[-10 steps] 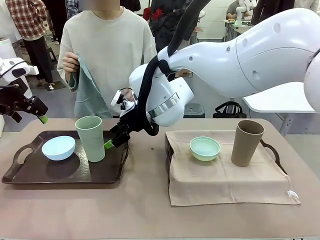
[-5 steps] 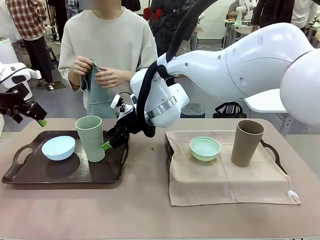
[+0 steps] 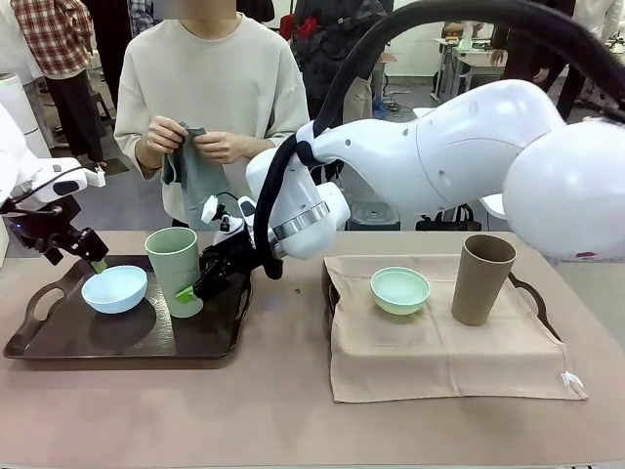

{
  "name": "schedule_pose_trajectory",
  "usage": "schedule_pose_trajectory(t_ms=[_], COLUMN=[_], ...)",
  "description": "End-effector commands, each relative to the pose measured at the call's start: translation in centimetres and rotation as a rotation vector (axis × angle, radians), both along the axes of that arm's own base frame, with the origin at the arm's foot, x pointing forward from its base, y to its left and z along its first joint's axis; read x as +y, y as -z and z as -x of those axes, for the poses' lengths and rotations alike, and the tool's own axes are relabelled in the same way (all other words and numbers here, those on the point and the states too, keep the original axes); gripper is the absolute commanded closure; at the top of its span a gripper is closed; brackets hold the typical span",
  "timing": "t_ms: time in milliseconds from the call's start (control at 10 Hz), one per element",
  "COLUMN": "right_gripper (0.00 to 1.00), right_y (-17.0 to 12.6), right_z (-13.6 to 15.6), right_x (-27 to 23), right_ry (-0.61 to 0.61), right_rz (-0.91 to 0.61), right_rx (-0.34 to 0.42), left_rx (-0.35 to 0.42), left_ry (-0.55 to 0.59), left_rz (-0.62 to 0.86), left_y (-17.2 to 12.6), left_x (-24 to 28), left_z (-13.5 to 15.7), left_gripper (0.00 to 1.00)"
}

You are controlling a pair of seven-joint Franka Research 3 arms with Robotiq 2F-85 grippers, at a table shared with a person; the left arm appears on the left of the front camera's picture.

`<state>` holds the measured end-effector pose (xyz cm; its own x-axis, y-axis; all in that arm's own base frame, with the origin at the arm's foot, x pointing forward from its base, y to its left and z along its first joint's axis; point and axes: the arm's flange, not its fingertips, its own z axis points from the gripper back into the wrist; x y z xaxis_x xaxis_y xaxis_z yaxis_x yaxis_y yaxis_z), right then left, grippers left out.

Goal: Set up a tray with a mat and arrange the tableware.
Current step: Pick up the Picnic Bowl and Reusable plastic cup from the Handle tray in front of the human's position and hold them in the air.

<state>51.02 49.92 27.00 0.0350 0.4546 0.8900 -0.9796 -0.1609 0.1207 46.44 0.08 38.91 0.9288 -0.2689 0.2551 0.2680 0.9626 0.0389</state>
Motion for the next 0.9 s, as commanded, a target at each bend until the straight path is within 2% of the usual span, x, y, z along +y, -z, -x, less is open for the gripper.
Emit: schedule_pose_trajectory(t_ms=[0, 300, 800], right_gripper=[0.00, 0.00, 0.00], right_y=[0.7, 1.7, 1.9], right_z=[-0.9, -1.0, -1.0], right_x=[1.0, 1.9, 2.1], right_ry=[-0.021, -0.041, -0.058], right_rz=[-0.030, -0.033, -0.046], right_rx=[-0.007, 0.009, 0.000], left_rx=[0.012, 0.002, 0.071], left_ry=[0.013, 0.030, -0.025], left_rz=[-0.029, 0.016, 0.038], left_y=[0.2, 1.3, 3.4], left_x=[0.3, -0.4, -0.3], left_z=[-1.1, -1.6, -4.5], left_gripper=[0.00, 0.00, 0.00])
